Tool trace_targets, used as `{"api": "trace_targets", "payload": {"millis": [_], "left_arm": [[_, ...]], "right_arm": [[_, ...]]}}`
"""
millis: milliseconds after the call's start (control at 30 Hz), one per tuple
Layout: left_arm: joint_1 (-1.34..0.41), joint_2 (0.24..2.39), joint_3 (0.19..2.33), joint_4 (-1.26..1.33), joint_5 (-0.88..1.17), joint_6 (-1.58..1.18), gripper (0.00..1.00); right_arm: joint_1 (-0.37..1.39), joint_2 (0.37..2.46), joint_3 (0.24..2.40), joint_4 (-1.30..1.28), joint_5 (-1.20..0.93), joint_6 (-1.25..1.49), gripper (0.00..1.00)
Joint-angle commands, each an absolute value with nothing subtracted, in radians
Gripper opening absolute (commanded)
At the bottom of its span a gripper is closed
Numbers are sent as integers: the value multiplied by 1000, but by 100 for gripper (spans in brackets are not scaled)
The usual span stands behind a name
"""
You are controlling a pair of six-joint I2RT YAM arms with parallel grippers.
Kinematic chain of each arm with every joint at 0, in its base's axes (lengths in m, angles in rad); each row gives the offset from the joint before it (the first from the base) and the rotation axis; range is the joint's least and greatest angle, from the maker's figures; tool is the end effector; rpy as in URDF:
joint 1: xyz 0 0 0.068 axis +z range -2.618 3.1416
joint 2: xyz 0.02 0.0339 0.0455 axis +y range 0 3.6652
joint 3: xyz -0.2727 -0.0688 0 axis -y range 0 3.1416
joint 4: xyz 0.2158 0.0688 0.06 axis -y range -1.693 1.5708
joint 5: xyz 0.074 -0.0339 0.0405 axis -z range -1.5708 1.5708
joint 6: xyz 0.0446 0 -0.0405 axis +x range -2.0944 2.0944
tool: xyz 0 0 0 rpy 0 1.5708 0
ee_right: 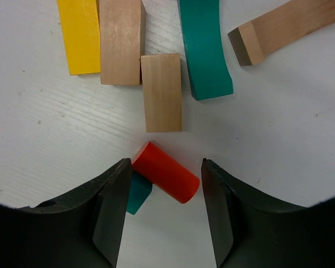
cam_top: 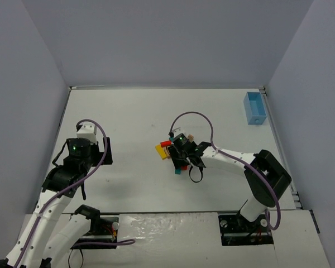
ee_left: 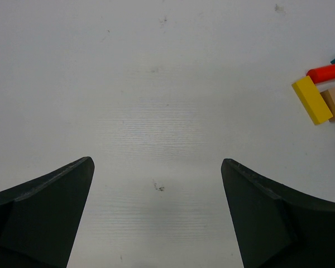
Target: Build the wood block tower
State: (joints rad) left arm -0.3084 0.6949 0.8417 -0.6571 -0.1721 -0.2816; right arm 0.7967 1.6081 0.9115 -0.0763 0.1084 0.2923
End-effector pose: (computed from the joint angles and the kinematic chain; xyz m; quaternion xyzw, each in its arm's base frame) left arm 0.1149 -0.0286 0.3214 -0.0319 0.8600 -0.0756 0.5037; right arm 0.2264 0.2247 0.2109 -0.2092 0.8963 0.1582 0.3576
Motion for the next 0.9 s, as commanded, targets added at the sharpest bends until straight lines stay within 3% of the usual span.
{"api": "trace_targets", "payload": {"millis": [0, 467, 633, 800, 867], "left_arm": [[-307, 699, 856, -621, -170, -298, 97], [-302, 705, 859, -621, -164, -288, 97], [-300, 706, 861, -621, -161, -287, 97], [-296, 706, 861, -621, -156, -285, 97], [-296, 706, 862, -621, -155, -284, 97]], "right_arm": [[807, 1646, 978, -49, 165, 316, 46], [808, 1755, 1054, -44, 179, 317, 44], [807, 1780, 1074, -43, 197, 308, 38], [808, 1789, 1088, -43, 216, 293, 20], [807, 1776, 1088, -44, 223, 281, 7]]}}
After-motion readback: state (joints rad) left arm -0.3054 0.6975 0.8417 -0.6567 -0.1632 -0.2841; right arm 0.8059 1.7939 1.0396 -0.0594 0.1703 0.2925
